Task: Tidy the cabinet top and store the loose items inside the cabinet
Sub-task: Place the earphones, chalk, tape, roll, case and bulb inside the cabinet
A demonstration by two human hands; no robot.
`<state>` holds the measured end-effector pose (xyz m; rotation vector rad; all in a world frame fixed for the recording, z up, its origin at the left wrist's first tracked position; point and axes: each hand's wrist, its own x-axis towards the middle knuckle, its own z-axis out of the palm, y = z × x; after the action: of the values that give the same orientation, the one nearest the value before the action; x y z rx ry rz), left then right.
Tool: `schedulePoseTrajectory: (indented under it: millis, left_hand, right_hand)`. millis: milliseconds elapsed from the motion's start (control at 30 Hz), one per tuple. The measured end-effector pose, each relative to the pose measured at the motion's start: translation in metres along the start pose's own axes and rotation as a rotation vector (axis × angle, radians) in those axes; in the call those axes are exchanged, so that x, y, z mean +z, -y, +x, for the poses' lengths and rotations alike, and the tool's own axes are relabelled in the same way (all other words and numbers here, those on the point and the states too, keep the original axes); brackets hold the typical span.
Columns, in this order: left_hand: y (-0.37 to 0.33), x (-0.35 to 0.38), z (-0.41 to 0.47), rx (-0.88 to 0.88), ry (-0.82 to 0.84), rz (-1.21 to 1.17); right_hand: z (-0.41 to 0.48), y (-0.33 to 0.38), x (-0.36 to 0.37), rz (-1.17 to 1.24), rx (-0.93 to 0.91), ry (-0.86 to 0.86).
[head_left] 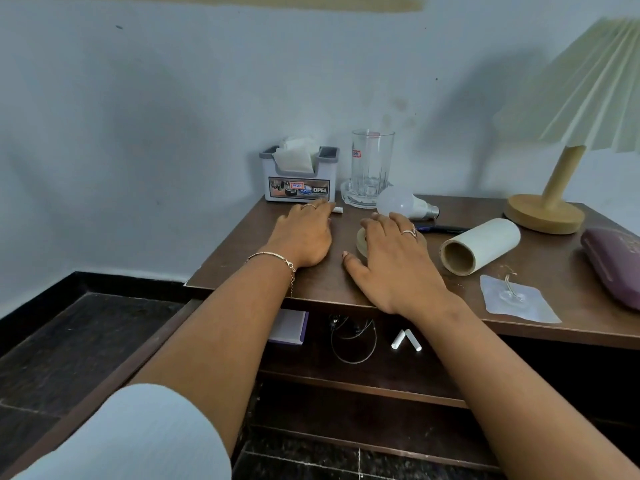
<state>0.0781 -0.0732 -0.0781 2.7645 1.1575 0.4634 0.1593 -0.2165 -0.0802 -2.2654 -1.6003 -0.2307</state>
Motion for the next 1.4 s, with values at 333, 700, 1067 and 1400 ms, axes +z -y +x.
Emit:
schedulePoseTrajectory:
  millis: [333,700,1067,1400]
  left_hand:
    - [0.0,0.006,0.013,-0.055,-0.094,0.042]
    - [0.002,0.0,0.006,-0.142,-0.129,-0.136]
    - [-0.003,-0.017,-0.046,-0.231,-0.153,-0.778]
    - [-0.019,-0.019,-0.103,-0.216,-0.22,-0.848]
  right_hand:
    - [0.001,0.0,0.0,-0.032,0.018,-0.007]
    - [-0.004,0.0,-0.002,-0.08,0.068,-0.055]
    - [-0.01,0.005,-0.005,-0.15,0.121,-0.154]
    - [-0.021,0.005,-0.004,0.057,0.044,-0.225]
